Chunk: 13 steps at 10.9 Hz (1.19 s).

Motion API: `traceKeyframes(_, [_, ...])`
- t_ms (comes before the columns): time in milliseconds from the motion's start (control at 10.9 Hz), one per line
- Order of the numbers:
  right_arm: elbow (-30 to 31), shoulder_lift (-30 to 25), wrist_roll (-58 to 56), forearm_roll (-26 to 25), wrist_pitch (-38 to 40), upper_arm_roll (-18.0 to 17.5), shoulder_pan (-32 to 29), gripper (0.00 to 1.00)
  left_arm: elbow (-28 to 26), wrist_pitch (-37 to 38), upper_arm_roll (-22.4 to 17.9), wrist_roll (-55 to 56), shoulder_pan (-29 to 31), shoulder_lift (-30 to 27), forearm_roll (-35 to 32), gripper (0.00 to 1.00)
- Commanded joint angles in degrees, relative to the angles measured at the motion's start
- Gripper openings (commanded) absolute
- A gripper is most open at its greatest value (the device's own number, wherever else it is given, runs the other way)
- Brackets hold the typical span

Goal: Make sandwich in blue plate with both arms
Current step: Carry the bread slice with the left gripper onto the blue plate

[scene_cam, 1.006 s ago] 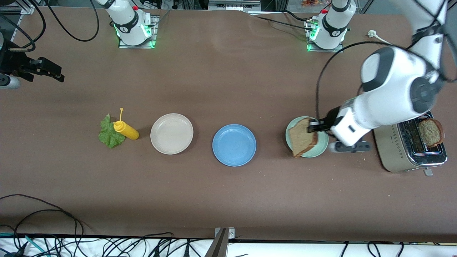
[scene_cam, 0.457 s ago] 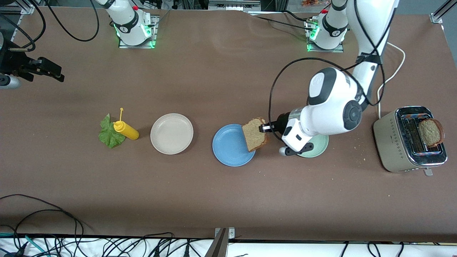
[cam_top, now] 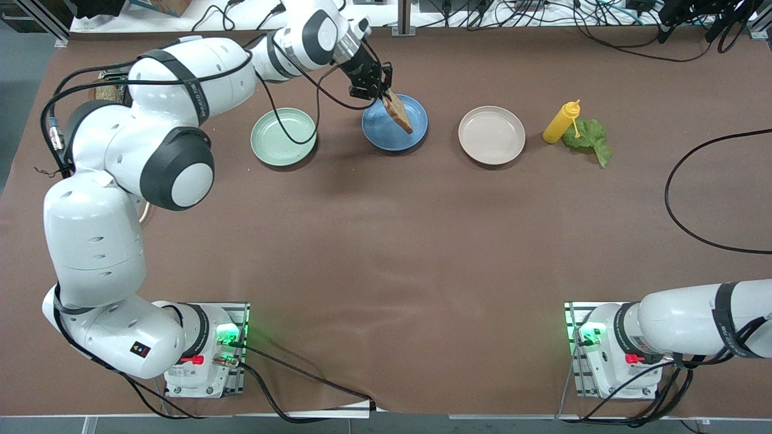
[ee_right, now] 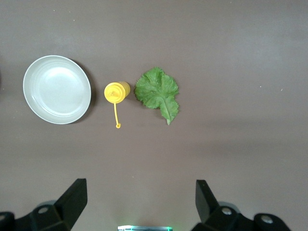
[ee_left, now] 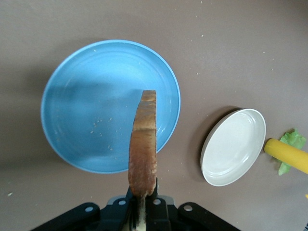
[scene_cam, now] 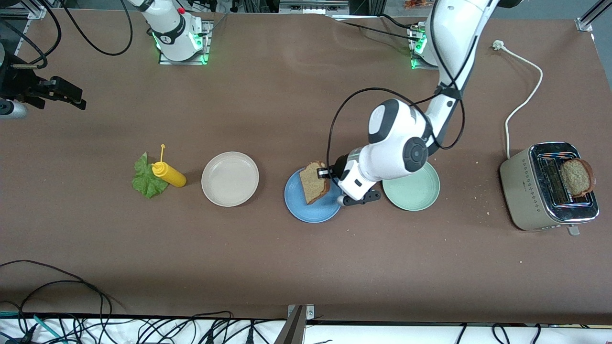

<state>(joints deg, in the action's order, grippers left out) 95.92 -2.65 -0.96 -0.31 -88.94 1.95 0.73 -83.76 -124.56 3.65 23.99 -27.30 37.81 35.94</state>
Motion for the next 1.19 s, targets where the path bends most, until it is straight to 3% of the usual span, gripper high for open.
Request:
traceKeyframes(0, [-0.6,-0.2,0.5,-0.2,1.0,-0.4,-0.5,1.00,2.7,-1.1,-1.3,-0.4,-2.1,2.4,1.9,0.00])
traceKeyframes(1098, [-0.6,-0.3,0.6,0.2,2.2,-0.4,-0.5,1.00,5.3,-5.6,-2.5,-0.6,-3.6,7.4,1.8,0.00])
